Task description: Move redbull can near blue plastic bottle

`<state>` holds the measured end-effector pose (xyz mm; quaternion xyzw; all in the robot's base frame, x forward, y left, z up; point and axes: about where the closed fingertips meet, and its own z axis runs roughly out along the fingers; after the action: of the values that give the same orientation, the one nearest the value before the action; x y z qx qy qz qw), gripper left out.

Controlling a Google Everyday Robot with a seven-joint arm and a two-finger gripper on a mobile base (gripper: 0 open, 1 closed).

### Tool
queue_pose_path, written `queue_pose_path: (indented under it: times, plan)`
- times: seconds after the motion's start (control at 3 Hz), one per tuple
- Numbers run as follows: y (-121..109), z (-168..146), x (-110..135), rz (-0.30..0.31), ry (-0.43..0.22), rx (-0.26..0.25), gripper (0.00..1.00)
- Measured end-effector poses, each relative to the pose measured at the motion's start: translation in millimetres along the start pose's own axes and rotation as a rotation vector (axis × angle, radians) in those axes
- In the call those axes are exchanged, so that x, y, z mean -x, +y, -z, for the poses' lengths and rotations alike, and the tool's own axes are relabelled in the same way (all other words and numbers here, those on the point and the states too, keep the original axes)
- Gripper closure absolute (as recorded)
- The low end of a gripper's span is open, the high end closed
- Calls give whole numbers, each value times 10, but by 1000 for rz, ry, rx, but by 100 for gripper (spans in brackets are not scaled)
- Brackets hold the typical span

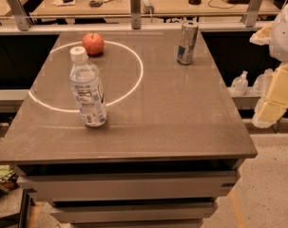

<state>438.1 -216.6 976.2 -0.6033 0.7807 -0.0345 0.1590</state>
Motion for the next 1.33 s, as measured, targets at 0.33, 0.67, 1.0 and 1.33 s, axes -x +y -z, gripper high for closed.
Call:
queue_pose_path:
  times: [0.33,0.67,1.0,1.33]
  plan:
    - [0,0,0,0,0,0,0]
    - [-48,77,-34,-68,-84,-7,0]
    - [-117,-171,-312,-180,-257,-3,0]
    - [-305,-569,-543,-224,-472,-51,0]
